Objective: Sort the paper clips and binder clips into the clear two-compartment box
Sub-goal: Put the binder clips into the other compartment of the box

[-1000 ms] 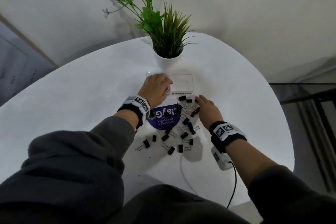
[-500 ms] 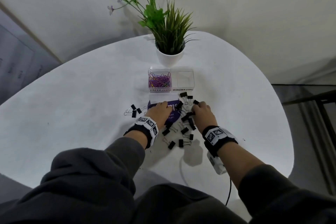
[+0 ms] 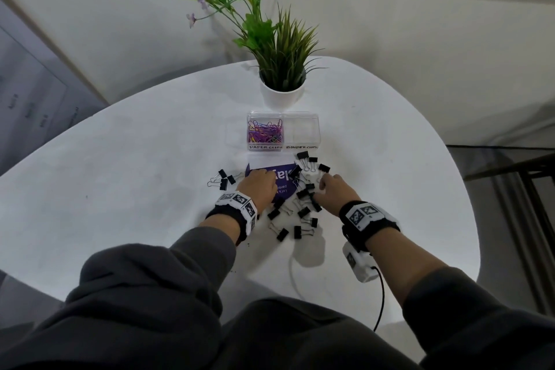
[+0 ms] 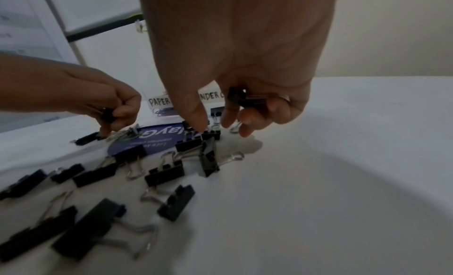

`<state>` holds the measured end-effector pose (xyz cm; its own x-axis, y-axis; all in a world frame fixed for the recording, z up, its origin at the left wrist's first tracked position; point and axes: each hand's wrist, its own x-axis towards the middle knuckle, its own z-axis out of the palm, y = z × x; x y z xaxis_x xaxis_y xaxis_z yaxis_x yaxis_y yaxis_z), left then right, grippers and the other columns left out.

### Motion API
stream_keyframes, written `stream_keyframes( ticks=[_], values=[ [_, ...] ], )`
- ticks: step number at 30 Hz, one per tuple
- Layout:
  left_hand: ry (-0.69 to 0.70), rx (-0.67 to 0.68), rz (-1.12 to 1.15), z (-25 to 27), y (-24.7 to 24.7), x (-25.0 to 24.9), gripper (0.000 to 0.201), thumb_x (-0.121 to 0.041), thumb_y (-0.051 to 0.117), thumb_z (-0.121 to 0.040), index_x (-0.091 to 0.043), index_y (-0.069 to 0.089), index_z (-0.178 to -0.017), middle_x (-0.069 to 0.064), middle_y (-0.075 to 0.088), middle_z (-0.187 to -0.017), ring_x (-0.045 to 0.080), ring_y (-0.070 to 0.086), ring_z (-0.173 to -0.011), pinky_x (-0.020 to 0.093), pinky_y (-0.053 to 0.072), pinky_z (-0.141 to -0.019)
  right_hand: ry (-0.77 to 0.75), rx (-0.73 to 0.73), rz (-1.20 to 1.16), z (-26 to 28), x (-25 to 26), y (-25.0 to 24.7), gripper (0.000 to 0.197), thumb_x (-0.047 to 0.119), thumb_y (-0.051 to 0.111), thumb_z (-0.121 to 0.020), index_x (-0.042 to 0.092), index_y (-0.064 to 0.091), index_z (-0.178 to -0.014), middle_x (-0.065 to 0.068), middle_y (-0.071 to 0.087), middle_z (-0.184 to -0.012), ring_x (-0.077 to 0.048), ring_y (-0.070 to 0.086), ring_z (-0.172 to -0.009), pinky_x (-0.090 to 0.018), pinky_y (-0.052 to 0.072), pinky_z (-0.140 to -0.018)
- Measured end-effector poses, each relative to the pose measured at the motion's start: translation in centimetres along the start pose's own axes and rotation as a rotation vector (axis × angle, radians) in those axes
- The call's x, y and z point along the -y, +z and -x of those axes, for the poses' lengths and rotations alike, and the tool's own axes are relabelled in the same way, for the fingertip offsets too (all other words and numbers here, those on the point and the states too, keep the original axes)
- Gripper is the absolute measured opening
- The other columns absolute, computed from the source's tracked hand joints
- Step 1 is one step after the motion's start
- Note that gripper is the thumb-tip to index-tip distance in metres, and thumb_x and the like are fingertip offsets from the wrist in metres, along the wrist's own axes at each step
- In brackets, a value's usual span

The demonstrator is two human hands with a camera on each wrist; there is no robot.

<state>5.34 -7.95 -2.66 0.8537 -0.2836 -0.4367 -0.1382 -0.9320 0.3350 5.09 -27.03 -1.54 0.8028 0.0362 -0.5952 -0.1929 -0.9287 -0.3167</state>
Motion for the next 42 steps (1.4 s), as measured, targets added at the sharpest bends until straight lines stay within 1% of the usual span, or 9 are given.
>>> stream_keyframes(
  ticks=[4, 7, 16, 23, 27, 30, 33, 37, 42],
  values=[
    [0.026, 0.099, 0.072, 0.2, 0.8, -0.8, 0.025, -0.009, 0.042, -0.095, -0.005, 0.05, -0.118, 0.016, 0.05, -0.124, 0.033, 0.055, -0.107, 0.042, 0.047, -0.089, -0.079, 0.009, 0.087, 0.7, 0.1, 1.2, 0.044, 0.02, 0.058, -0.087, 0.013, 0.044, -0.128, -0.012, 0.044, -0.129, -0.033, 0.061, -0.101, -0.038, 0.051, -0.084],
    [0.062, 0.186, -0.006, 0.4, 1.6, -1.3, 0.043, -0.028, 0.052, -0.093, -0.011, 0.041, -0.131, 0.016, 0.043, -0.13, 0.036, 0.053, -0.112, 0.044, 0.049, -0.09, -0.109, -0.036, 0.149, 0.7, 0.4, 2.0, 0.043, 0.017, 0.058, -0.088, 0.012, 0.043, -0.128, -0.013, 0.048, -0.127, -0.034, 0.06, -0.103, -0.039, 0.05, -0.083],
    [0.077, 0.174, -0.164, 0.2, 1.5, -2.2, 0.034, -0.007, 0.047, -0.093, -0.002, 0.042, -0.126, 0.02, 0.049, -0.127, 0.035, 0.053, -0.114, 0.042, 0.045, -0.089, -0.113, -0.096, 0.177, 0.8, 1.4, 2.3, 0.033, 0.009, 0.045, -0.09, 0.005, 0.046, -0.123, -0.015, 0.051, -0.122, -0.035, 0.059, -0.102, -0.037, 0.047, -0.08],
    [0.127, 0.048, -0.076, 0.9, 0.1, -1.4, 0.021, -0.014, 0.045, -0.093, -0.002, 0.051, -0.109, 0.015, 0.052, -0.116, 0.031, 0.056, -0.102, 0.037, 0.046, -0.079, -0.031, -0.11, 0.068, 1.4, 0.9, 0.5, 0.017, 0.013, 0.039, -0.092, 0.004, 0.054, -0.089, -0.015, 0.057, -0.093, -0.027, 0.05, -0.079, -0.031, 0.038, -0.067],
    [0.115, 0.018, -0.055, 1.9, -1.1, -1.0, 0.009, -0.016, 0.045, -0.09, -0.007, 0.047, -0.09, 0.009, 0.049, -0.089, 0.027, 0.051, -0.081, 0.038, 0.045, -0.072, -0.034, -0.078, -0.092, 1.9, 0.4, 0.4, 0.025, 0.01, 0.038, -0.091, 0.005, 0.06, -0.101, -0.016, 0.07, -0.1, -0.031, 0.062, -0.09, -0.032, 0.047, -0.074],
    [-0.002, 0.016, -0.009, 2.7, -1.2, -0.6, 0.02, -0.015, 0.042, -0.091, -0.01, 0.045, -0.11, 0.004, 0.051, -0.081, 0.024, 0.049, -0.073, 0.033, 0.04, -0.066, -0.019, -0.008, -0.09, 2.2, 0.5, 0.5, 0.016, 0.011, 0.039, -0.092, 0.007, 0.052, -0.1, -0.016, 0.062, -0.1, -0.028, 0.054, -0.085, -0.031, 0.041, -0.07],
    [-0.067, 0.109, 0.004, 3.5, -0.7, -0.3, 0.036, -0.013, 0.04, -0.092, -0.019, 0.038, -0.128, 0.011, 0.062, -0.098, 0.03, 0.061, -0.084, 0.034, 0.046, -0.072, 0.017, 0.076, -0.006, 2.5, 0.9, 0.8, 0.018, 0.025, 0.05, -0.09, 0.011, 0.042, -0.094, -0.009, 0.052, -0.093, -0.024, 0.048, -0.08, -0.029, 0.037, -0.064],
    [-0.015, 0.188, -0.138, 3.7, 0.3, 0.1, 0.037, -0.03, 0.047, -0.093, -0.018, 0.041, -0.127, 0.011, 0.059, -0.119, 0.03, 0.06, -0.105, 0.036, 0.046, -0.083, 0.052, 0.082, 0.157, 2.5, 1.5, 1.8, 0.047, 0.045, 0.053, -0.088, 0.008, 0.047, -0.117, -0.011, 0.06, -0.111, -0.028, 0.059, -0.096, -0.032, 0.042, -0.071],
    [0.05, 0.191, -0.271, 3.2, 1.0, 0.1, 0.045, -0.037, 0.056, -0.09, -0.013, 0.041, -0.126, 0.014, 0.059, -0.118, 0.032, 0.06, -0.105, 0.038, 0.048, -0.084, -0.027, 0.014, 0.317, 2.5, 2.7, 3.3, 0.045, 0.038, 0.051, -0.091, 0.008, 0.045, -0.124, -0.011, 0.054, -0.125, -0.029, 0.058, -0.111, -0.036, 0.047, -0.083]
  ],
)
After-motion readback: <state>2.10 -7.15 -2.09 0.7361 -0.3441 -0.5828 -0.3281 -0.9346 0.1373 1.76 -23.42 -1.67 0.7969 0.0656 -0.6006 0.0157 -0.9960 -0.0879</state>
